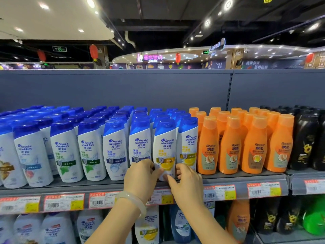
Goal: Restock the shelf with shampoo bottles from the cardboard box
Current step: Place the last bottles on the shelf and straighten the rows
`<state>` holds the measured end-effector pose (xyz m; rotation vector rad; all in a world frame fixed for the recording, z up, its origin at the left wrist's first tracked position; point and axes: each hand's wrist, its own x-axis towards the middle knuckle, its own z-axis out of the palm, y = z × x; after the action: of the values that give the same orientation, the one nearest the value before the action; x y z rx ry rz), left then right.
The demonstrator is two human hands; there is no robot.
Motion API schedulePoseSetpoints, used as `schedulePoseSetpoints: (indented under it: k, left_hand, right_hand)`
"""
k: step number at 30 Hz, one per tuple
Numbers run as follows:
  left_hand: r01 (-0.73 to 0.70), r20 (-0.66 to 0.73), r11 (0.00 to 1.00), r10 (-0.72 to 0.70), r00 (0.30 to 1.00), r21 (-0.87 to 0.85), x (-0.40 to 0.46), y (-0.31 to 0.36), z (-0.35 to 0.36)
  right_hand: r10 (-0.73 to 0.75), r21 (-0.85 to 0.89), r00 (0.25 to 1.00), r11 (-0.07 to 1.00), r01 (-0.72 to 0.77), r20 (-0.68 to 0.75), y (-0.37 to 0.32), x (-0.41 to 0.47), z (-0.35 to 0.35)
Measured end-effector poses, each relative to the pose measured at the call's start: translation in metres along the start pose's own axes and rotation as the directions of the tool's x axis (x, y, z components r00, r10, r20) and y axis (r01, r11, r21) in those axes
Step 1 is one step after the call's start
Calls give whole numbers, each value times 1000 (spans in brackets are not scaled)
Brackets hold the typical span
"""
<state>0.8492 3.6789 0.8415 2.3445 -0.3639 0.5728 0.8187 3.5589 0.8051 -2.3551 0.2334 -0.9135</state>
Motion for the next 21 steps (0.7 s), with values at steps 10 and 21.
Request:
schedulePoseSetpoints:
  k: [10, 21]
  left_hand:
    - [22, -15, 1000, -22, 1000, -4, 4, -5, 6]
    - [59, 11, 998, -59, 998, -19, 4, -2, 4]
  right_hand:
    - [7, -94, 1000, 996, -7, 4, -6, 4, 1]
    - [18, -98, 1000, 995, -19, -14, -9, 5, 2]
